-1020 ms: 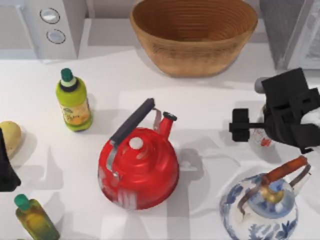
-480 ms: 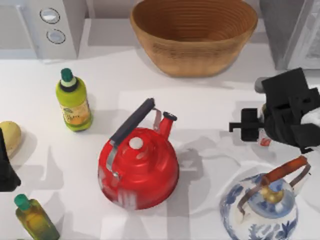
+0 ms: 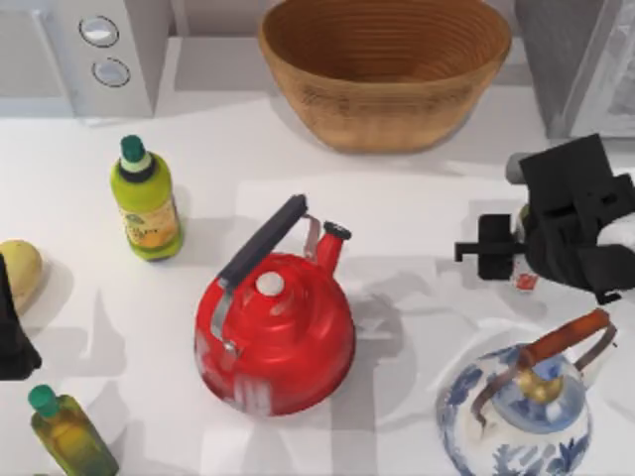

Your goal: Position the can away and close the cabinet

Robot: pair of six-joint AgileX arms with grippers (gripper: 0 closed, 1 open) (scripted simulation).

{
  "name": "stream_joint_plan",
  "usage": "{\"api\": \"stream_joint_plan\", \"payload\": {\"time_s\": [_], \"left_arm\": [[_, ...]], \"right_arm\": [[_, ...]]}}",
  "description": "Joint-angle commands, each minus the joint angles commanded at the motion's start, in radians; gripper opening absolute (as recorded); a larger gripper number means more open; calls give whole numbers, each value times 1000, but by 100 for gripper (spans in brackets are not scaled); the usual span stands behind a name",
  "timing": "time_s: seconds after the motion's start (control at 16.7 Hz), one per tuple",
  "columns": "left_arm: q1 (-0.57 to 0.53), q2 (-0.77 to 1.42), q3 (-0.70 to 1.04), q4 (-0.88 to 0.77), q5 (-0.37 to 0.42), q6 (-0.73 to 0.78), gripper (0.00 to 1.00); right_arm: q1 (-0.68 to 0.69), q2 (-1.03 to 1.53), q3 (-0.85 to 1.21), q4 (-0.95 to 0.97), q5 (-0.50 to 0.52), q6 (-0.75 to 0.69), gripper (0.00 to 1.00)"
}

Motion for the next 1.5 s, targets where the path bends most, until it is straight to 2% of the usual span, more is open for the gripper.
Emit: {"api": "stream_joint_plan", "payload": {"time_s": [0.36, 0.78, 0.96, 1.32, 1.5], "left_arm": [[0, 0, 0, 0, 0, 0, 100], [0, 0, 0, 0, 0, 0, 100], [0, 0, 0, 0, 0, 0, 100], [0, 0, 0, 0, 0, 0, 100], [0, 0, 0, 0, 0, 0, 100]], "right_arm": [[-3, -10, 44, -73, 1, 7, 0], [0, -172, 293, -505, 4, -4, 0], [0, -239, 368, -613, -3, -8, 0], [-3, -253, 378, -630, -5, -4, 0], [-19, -314, 318, -616, -17, -26, 0]]}}
